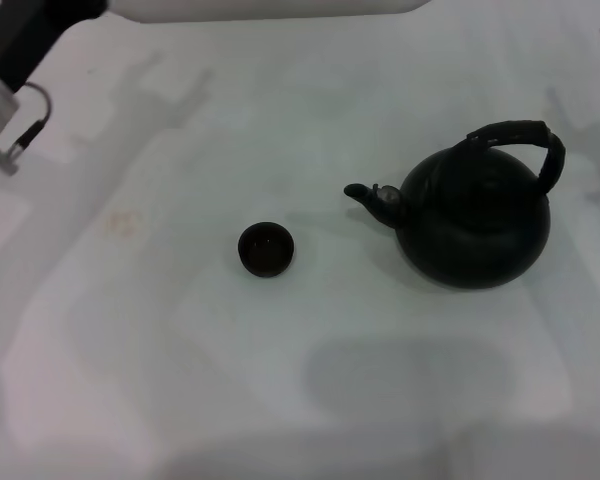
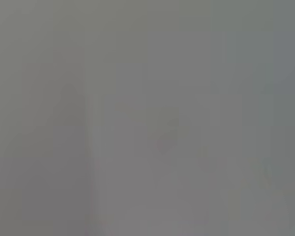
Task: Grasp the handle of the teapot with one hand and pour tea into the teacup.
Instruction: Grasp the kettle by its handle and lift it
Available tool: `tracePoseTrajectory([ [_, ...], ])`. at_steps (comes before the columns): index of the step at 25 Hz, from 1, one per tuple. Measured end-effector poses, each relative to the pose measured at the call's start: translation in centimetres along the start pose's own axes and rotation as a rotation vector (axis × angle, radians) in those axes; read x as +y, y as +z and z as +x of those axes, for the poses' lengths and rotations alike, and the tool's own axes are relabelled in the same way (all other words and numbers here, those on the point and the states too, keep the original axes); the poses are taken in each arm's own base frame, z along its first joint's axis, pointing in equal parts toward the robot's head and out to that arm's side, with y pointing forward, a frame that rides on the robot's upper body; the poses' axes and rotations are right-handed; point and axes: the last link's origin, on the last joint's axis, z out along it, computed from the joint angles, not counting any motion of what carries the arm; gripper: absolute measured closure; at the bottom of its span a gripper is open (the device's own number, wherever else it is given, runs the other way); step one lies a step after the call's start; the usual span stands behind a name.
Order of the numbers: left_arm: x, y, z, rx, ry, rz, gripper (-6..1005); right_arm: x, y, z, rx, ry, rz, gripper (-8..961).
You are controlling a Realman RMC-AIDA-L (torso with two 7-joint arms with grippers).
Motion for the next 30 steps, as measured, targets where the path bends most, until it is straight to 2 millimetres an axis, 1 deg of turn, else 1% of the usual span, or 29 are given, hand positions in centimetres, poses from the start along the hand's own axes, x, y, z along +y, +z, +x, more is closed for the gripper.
tracePoseTrajectory([
  [4,-1.6,-1.6,-0.8,0.049,0.018,0.116,119,-0.4,-0.5,-1.0,-0.054,0.127,-0.04,98],
  [7,-2.2,-2.3,-1.2,0.057,0.006,0.16,119,-1.0,-1.8,-1.3,-0.046,0.207,-0.097,99],
  [10,-2.4,-2.5,-1.5,0.049,0.004,0.174,120,-1.5,-3.7,-0.9,-0.004,0.26,-0.145,99],
  [11,-2.5,-2.6,-1.5,0.046,0.006,0.176,120,-1.6,-4.7,-0.8,0.017,0.273,-0.174,99],
  [14,-2.6,-2.5,-1.7,0.042,0.005,0.186,120,-1.2,-7.0,-0.5,0.079,0.281,-0.265,99],
  [19,-3.1,-2.6,-1.9,0.047,-0.018,0.221,120,-0.8,-9.2,0.4,0.18,0.267,-0.331,99],
  [23,-3.1,-2.6,-2.0,0.041,-0.023,0.225,120,-0.1,-9.5,1.0,0.23,0.268,-0.385,100],
  [27,-3.1,-2.8,-2.1,0.04,-0.027,0.229,119,0.3,-8.7,2.0,0.278,0.254,-0.368,100],
  [30,-3.2,-3.0,-2.2,0.04,-0.028,0.233,119,0.4,-7.8,2.3,0.282,0.24,-0.356,100],
])
